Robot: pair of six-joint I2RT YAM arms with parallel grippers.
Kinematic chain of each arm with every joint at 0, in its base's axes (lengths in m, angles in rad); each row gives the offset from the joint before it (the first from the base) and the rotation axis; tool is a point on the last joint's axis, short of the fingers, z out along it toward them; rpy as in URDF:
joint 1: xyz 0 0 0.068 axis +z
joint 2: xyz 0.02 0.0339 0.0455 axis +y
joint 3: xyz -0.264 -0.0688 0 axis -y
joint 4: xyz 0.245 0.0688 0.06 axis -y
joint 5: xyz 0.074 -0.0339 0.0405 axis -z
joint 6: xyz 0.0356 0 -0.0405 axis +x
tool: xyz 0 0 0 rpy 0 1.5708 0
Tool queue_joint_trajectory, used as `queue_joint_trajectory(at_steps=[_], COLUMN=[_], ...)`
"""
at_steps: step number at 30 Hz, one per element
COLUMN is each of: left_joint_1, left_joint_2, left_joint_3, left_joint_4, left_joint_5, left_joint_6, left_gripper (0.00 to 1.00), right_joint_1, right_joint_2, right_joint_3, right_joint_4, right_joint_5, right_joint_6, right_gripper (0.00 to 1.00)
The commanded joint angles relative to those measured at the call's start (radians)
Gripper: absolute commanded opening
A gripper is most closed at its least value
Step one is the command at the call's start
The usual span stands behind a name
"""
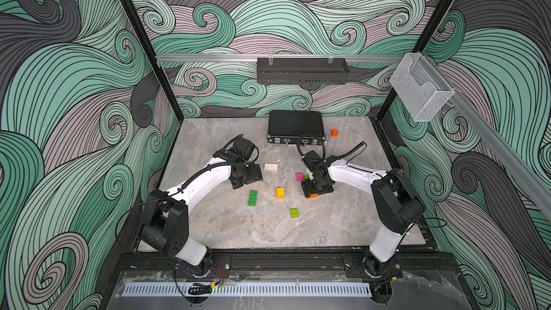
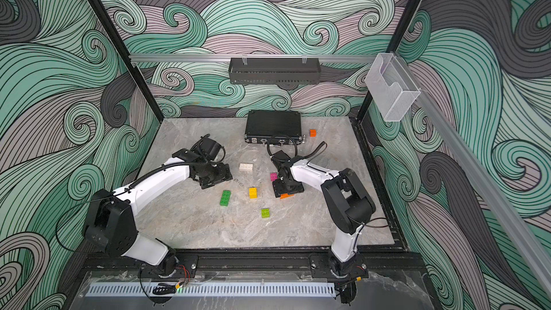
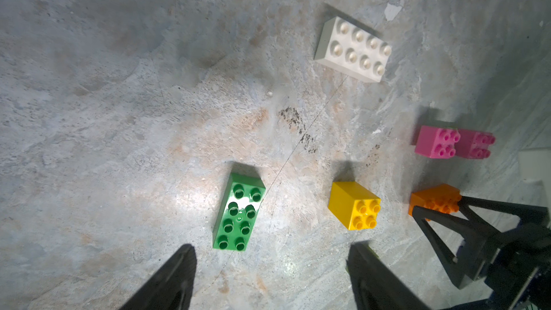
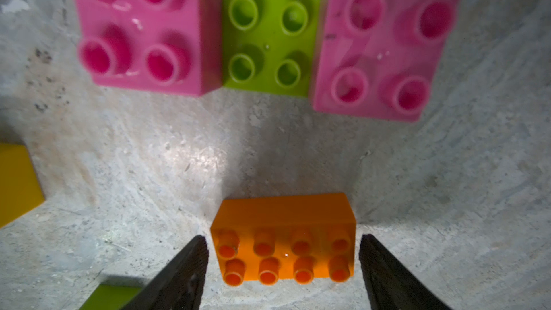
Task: Assemble a carrot with lego
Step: Pick up the lego brick from the center of the board.
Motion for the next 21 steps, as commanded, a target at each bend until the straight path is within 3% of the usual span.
queue_joint_trajectory(at_steps=[1,16,21], left_joint_1=[0.013,0.027,0.034], left_joint_2=[-0.023,-0.042,-0.050], left_joint_3=[-0.006,-0.045,-0.057], left_joint_4=[0.005,0.022,0.027], left_joint_5=[0.004,0.013,0.014], left_joint_6=[0.010,0.009,0.010], left_gripper=[0.81,0.81,0.81], right_joint_1=[0.007,0.014,0.024], right_joint_2=[0.015,0.049,0.012], right_joint_3=[0.012,0.008,0.008], right_joint_4=[-0.010,0.019,0.016], right_joint_5=[0.014,0.005,0.015], right_joint_6=[-0.005,0.017,0.056], right_gripper=[0.77,0.69,0.50])
